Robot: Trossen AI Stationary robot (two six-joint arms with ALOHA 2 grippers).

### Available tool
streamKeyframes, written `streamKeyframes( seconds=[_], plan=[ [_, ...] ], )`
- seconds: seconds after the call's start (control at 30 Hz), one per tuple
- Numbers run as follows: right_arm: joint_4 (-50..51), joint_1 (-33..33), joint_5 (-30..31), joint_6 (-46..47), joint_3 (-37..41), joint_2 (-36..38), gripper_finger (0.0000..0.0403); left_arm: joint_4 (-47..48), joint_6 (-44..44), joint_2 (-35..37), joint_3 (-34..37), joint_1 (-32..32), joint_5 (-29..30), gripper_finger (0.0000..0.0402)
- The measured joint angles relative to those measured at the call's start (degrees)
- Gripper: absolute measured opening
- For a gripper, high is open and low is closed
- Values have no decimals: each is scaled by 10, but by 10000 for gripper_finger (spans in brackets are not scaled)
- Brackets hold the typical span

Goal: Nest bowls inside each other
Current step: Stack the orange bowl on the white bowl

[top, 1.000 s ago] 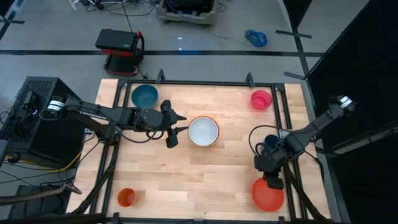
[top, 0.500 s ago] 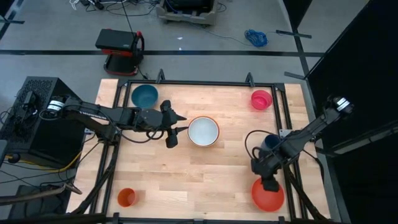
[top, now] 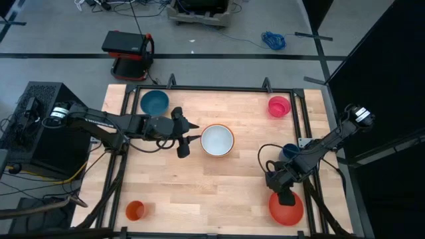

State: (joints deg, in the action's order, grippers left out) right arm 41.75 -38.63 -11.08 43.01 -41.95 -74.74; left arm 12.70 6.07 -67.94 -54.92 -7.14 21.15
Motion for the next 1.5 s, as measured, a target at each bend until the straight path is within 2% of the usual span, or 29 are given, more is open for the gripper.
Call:
streamKeyframes(
  seconds=[0.1,0.6,0.8,0.93,1.07,1.5],
  plan=[
    [-1,3,-1,-2,0,-3,129,0,0,0,0,0,0,165],
    [-13,36,-11,-18,-11,5,1,1,0,0,0,0,0,163],
    [-13,86,19,-109,-86,31,0,3,0,0,0,0,-3,166],
    [-12,138,81,-197,-161,48,0,13,2,0,0,-1,-3,162],
    [-11,197,174,-274,-227,48,0,20,3,0,-1,-2,-17,161],
    [30,412,126,-353,-328,-51,0,141,29,0,-63,-2,10,150]
  ],
)
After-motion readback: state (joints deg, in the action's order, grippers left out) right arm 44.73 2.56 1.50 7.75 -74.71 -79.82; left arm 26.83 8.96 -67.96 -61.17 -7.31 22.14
